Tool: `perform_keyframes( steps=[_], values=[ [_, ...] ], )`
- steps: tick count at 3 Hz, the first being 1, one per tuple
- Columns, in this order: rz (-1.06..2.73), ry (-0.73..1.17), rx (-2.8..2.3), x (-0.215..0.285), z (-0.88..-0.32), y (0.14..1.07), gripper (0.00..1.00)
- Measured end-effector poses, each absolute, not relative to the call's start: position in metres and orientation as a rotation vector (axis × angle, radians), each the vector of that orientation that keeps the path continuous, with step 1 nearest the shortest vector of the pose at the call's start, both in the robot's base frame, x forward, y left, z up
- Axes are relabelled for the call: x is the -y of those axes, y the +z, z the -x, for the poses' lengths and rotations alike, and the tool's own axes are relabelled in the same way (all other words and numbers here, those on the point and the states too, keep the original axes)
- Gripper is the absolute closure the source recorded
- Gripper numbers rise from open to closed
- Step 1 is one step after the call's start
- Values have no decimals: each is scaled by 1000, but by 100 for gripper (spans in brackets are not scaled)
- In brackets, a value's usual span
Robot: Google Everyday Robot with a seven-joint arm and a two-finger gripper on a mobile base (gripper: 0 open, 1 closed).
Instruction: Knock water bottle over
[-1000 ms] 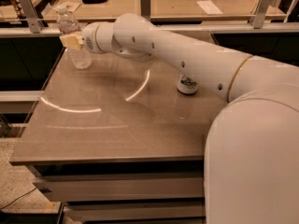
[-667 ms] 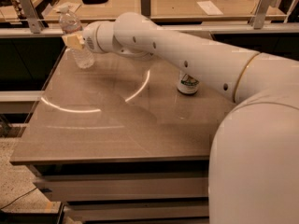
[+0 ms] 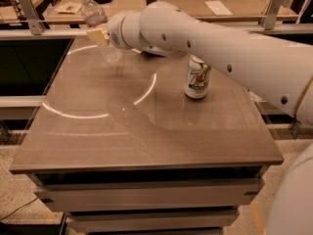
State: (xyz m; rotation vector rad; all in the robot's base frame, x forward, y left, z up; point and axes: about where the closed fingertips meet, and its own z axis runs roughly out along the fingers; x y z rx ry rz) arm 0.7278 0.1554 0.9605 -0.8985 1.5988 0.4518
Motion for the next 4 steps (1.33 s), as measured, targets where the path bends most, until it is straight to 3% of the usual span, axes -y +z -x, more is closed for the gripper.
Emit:
perform_keyframes(
  steps=[2, 3, 4],
  values=[
    [942, 264, -1414, -77, -762, 961, 100],
    [1054, 169, -1284, -60, -746, 965, 100],
    [1196, 131, -1132, -103, -712, 995, 100]
  ],
)
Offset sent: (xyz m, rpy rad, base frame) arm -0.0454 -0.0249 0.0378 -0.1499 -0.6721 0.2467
